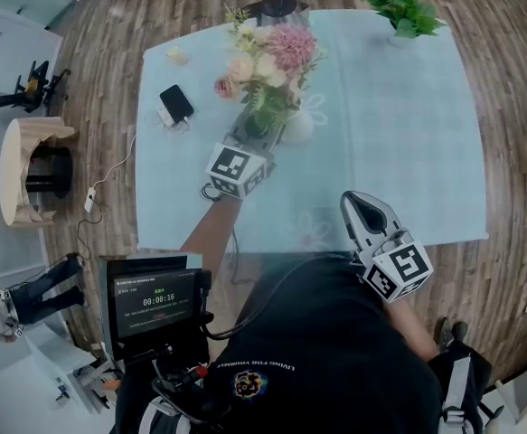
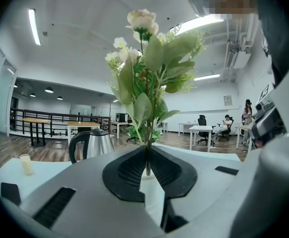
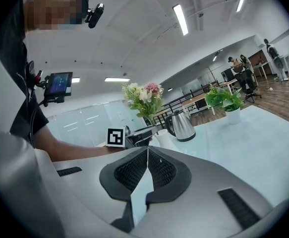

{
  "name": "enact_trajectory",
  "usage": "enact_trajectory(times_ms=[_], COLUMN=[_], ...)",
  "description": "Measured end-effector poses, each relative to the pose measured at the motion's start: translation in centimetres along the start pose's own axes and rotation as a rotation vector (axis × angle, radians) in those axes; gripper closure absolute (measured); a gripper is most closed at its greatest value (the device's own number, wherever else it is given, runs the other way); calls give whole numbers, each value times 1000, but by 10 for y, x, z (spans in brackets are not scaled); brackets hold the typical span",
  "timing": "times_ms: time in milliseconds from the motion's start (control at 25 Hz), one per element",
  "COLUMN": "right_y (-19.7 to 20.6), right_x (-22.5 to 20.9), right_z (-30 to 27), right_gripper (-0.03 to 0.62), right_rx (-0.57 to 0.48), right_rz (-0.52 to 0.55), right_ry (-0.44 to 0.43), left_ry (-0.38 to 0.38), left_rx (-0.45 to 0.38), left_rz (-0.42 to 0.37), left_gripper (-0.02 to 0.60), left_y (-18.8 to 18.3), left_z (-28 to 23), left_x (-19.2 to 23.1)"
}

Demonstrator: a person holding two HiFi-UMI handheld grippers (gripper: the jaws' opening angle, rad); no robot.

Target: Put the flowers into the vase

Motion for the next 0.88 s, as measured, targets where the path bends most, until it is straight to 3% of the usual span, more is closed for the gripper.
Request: enact_trajectory(times_ms=[880], right_y=[0], right_x=[0], right_z=[-2], right_gripper=[574], right_rx=[10], right_rz=[12], right_ry=[-13], left_ry=[0], left_rx=[22], left_rz=[23], left_gripper=[551], left_y=[19], left_z=[-4], left_x=[0])
Point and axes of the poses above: the fingertips, and each gripper's own axes: z backward along the fingers, x to its left, y out of its underside, the point moved 1 cm from there along z, backward along the fingers, and after that the axes turned 14 degrees about -z, right-handed, at the moved point
